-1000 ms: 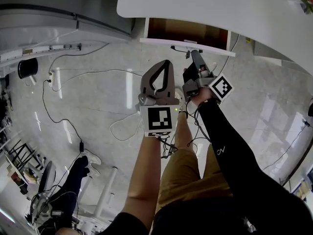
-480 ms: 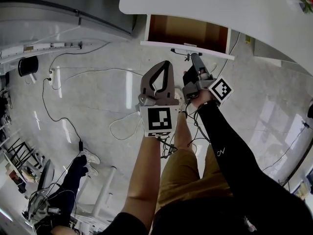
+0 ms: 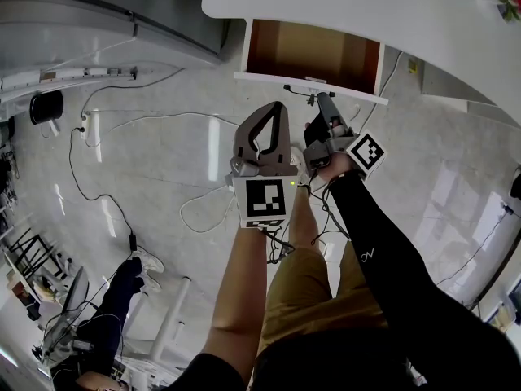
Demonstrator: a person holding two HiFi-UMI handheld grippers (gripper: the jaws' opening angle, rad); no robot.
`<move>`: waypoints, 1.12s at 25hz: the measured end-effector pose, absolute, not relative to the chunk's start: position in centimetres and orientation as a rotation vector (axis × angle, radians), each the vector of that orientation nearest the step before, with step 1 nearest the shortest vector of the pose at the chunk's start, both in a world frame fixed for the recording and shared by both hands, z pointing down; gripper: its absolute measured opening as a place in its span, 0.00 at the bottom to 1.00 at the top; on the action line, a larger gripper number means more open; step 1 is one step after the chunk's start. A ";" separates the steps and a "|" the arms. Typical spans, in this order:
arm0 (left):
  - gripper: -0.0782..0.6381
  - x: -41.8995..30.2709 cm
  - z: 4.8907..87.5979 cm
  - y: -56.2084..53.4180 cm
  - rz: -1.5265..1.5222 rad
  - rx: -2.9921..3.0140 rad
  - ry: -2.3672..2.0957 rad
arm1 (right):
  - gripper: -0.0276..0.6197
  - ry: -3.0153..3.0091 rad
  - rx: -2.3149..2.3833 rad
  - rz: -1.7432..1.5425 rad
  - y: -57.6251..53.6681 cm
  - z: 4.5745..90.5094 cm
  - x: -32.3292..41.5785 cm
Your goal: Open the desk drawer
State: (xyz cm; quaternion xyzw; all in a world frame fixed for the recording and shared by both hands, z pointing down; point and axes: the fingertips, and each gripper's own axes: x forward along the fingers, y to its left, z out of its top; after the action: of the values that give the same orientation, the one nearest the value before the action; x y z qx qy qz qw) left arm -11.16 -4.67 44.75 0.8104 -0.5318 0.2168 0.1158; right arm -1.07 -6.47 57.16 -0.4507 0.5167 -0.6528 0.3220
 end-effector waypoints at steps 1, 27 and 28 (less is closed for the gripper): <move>0.12 -11.2 44.7 -4.6 0.635 2.375 -1.557 | 0.08 1.357 -1.182 -1.718 -6.2 57.2 -1.2; 0.12 -12.4 44.3 -3.3 0.634 2.365 -1.581 | 0.08 1.349 -1.200 -1.833 -0.7 59.4 -2.6; 0.12 -12.3 44.3 -3.2 0.632 2.366 -1.579 | 0.08 1.350 -1.201 -1.837 -0.5 59.5 -2.6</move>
State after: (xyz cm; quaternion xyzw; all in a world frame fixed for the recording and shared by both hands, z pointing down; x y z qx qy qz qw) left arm -12.29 -3.25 44.34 0.8068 -0.5383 0.2155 0.1136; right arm -2.62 -0.49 59.50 -0.4475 0.5030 -0.6848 0.2789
